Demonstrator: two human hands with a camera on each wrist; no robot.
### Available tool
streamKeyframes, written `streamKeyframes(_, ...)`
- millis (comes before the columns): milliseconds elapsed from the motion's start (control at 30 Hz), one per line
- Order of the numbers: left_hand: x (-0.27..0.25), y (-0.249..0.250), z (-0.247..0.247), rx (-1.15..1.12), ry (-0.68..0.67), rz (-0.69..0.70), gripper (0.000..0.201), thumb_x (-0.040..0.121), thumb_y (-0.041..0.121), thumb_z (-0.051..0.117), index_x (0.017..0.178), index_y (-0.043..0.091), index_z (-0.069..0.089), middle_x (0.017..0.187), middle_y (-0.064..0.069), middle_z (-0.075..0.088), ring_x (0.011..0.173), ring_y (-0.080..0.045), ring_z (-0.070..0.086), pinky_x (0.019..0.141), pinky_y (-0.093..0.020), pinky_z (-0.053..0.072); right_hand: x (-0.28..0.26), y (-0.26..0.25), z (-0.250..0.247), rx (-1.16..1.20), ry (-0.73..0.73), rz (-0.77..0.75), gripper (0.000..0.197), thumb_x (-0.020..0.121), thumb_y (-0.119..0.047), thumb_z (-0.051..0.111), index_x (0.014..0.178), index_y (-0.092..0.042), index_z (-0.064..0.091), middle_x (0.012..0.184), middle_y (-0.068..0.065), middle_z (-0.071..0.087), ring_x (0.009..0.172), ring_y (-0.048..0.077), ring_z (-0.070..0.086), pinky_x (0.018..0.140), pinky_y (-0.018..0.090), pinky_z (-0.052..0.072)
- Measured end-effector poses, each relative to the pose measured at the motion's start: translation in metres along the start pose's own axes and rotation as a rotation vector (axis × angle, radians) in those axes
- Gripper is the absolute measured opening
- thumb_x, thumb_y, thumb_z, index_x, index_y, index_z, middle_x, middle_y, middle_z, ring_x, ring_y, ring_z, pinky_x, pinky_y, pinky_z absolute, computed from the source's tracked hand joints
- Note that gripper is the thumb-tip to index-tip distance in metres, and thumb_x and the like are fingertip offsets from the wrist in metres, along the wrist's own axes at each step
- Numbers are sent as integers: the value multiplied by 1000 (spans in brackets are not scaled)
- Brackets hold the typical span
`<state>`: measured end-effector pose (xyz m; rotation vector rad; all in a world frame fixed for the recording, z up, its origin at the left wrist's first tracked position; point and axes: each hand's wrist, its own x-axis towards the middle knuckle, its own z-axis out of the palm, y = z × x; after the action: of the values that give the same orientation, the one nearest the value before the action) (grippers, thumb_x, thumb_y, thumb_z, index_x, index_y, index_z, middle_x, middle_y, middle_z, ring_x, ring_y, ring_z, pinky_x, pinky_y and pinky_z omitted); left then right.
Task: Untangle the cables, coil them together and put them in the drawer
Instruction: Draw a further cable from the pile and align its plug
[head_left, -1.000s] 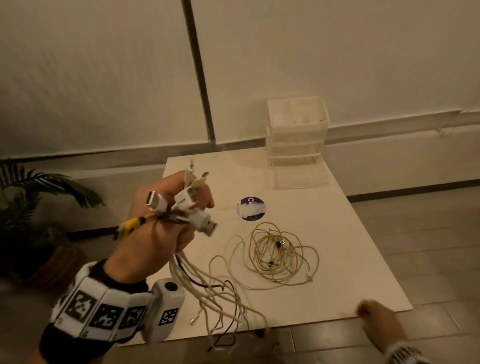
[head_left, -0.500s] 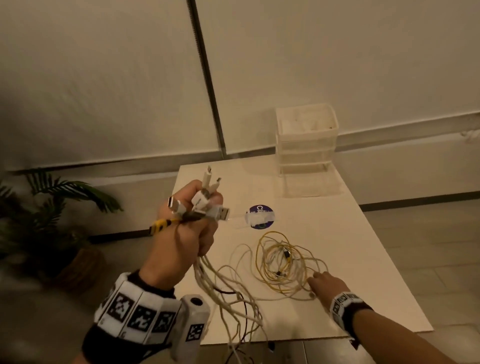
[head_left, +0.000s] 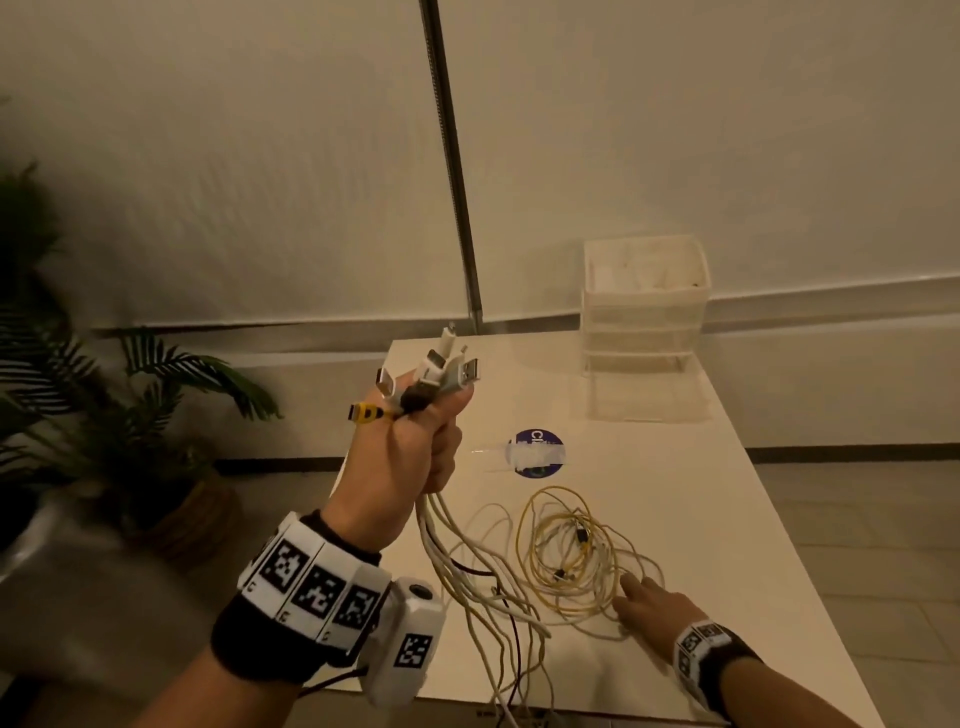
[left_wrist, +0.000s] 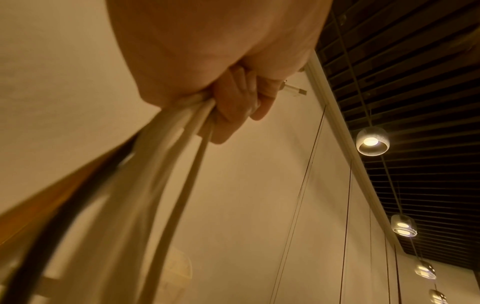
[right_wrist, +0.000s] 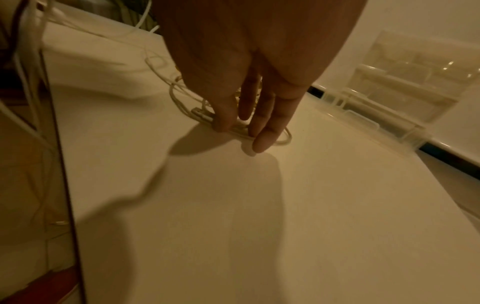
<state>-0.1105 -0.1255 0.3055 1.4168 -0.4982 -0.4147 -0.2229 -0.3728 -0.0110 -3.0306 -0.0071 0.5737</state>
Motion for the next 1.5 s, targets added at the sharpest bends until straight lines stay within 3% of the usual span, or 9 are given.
streamKeyframes(233,3,-6,2,-17,26,-65,50,98,18,49,50,24,40,45,5,28,36,-8,21,36,-16,19,-2,1,7,-40,26,2,33,98,-20,40,130,-13,43,136,9,41,123,33,40,84,43,49)
streamKeyframes(367,7,-7,4,-24,19,-78,51,99,15,46,49,24,41,45,5,28,36,-8,21,36,-17,19,7,-3,-10,52,163,244,31,90,-5,39,119,-14,48,128,6,45,117,28,41,88,35,40)
streamKeyframes(533,15,-12,8,-40,39,-68,44,99,16,48,56,21,43,45,5,26,36,-8,19,37,-16,19,12,-6,-105,970,696,433,22,102,-17,38,82,-16,46,77,2,62,77,27,56,66,28,36)
streamKeyframes(633,21,-14,11,-23,57,-19,51,98,9,49,50,24,59,46,4,26,38,-9,18,40,-19,16,0,-16,-195,1358,969,289,24,103,-17,39,83,-7,50,61,4,56,56,23,50,59,32,45)
streamKeyframes(767,35,-13,20,4,135,11,52,94,7,57,45,22,55,44,3,27,36,-11,18,43,-18,18,-18,-62,-275,1711,811,-130,20,102,-7,37,90,-8,53,62,1,49,58,15,40,57,31,36)
streamKeyframes(867,44,-15,23,-33,179,46,49,99,18,51,50,22,56,51,-7,38,36,-11,27,41,-17,23,-27,-96,-299,1720,705,-230,18,100,-3,37,99,-4,55,66,4,55,61,17,44,59,30,38)
streamKeyframes(1033,57,-9,20,-101,243,-23,27,100,28,49,99,17,73,55,-1,45,39,-9,32,40,-21,25,-26,-116,-312,1584,916,-98,13,95,-3,53,95,-6,65,73,10,61,63,20,55,63,31,52)
streamKeyframes(1300,58,-13,21,11,-24,2,32,103,34,39,121,36,66,85,-1,68,54,-3,55,43,-22,37,-19,-131,-314,1721,1000,21,7,87,-11,66,84,-6,71,82,21,71,69,28,63,72,49,55)
streamKeyframes(1500,69,-16,17,38,-17,97,33,101,21,46,87,27,76,64,-2,62,57,-20,47,48,-27,32,-18,-119,-317,1549,999,-48,9,87,-7,65,82,-7,72,85,9,72,62,23,63,58,38,54)
